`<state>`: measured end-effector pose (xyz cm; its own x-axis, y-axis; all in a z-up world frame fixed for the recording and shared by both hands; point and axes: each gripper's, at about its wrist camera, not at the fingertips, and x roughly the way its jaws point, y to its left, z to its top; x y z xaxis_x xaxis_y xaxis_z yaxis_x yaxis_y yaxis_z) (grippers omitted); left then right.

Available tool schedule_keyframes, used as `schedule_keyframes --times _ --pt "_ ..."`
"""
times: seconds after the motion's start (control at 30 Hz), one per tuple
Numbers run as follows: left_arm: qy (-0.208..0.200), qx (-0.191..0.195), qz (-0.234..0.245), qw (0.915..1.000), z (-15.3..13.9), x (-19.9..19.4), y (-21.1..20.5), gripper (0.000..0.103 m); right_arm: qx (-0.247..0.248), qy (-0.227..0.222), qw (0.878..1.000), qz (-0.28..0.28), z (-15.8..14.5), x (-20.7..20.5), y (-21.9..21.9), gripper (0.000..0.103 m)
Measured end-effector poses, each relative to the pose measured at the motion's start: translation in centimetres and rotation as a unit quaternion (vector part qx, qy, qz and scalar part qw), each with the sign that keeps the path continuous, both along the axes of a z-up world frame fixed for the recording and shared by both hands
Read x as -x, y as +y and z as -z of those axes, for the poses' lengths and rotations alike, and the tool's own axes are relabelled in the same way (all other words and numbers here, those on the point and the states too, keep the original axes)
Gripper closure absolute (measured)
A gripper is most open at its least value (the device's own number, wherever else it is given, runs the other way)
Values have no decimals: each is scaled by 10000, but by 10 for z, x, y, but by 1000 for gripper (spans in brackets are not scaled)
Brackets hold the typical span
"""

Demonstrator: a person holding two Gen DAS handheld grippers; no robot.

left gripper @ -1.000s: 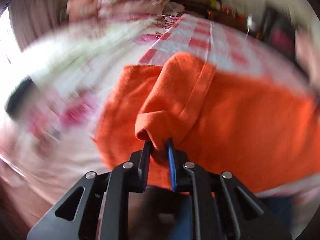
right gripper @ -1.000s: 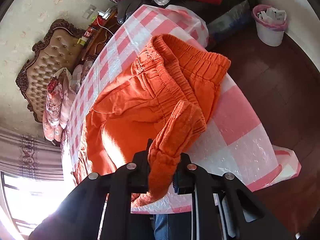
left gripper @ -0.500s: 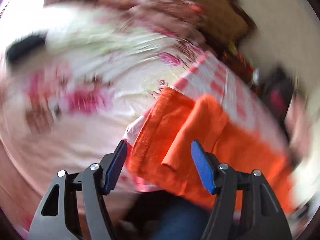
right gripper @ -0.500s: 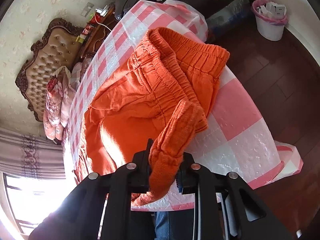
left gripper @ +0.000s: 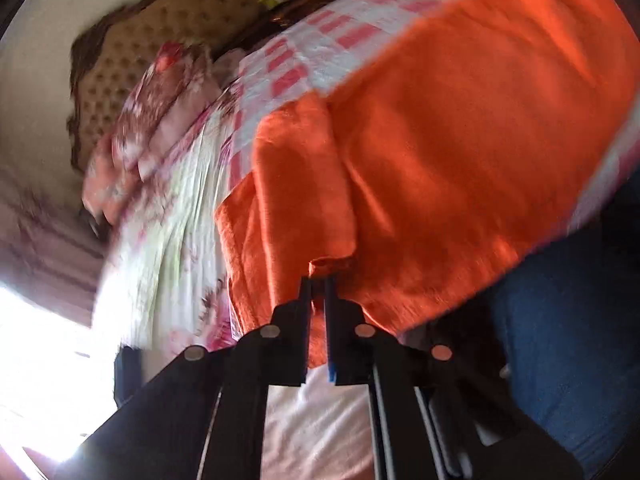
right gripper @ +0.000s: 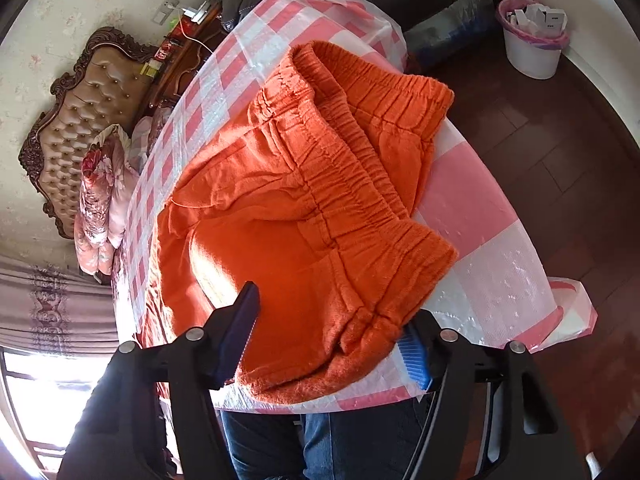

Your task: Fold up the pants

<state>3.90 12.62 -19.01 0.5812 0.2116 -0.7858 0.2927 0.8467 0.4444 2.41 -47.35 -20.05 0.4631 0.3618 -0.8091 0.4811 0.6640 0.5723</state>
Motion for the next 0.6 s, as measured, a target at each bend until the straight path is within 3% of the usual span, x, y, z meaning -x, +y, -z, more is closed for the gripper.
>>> schedule_keyframes --times 0.03,0.07,0.1,0.13,0.17,0.27,0.33,0.47,0.5,0.53,0.57,0.6 --pt "-75 1063 -473 9932 -19 -6 27 97 1 -34 10000 -1 -2 2 -1 38" --pt "-173 1756 -800 9811 -34 -8 50 97 12 -51 10000 -2 -3 3 -1 36" --pt "-357 2876 -1332 9478 -45 -8 85 97 34 -61 10000 17 -4 5 -2 35" --pt "-480 4008 -1972 8934 -46 -7 125 97 40 -58 10000 38 -4 6 -4 35" --pt "-451 4707 -2450 8464 -36 -5 153 97 30 -26 10000 77 -2 6 -6 35" --pt "-225 5349 -3060 7872 -7 1 184 97 -22 13 9999 100 1 6 -8 35" --pt "-159 5643 -3237 7593 6 4 190 97 -24 -5 10000 55 1 5 -6 35" --pt "-45 5981 -3490 7214 29 0 193 97 -81 26 10000 -11 3 1 -1 35" --pt "-64 5895 -3497 7282 28 0 190 97 -92 38 9999 -28 4 0 1 35" --pt "-91 5743 -3461 7418 23 -2 188 95 -101 44 9999 -33 4 0 1 34" --pt "-128 5471 -3322 7682 15 -6 180 91 -102 44 9999 -21 5 1 1 34" --pt "-161 5309 -3224 7836 6 2 171 78 -107 48 9999 6 5 2 0 34"
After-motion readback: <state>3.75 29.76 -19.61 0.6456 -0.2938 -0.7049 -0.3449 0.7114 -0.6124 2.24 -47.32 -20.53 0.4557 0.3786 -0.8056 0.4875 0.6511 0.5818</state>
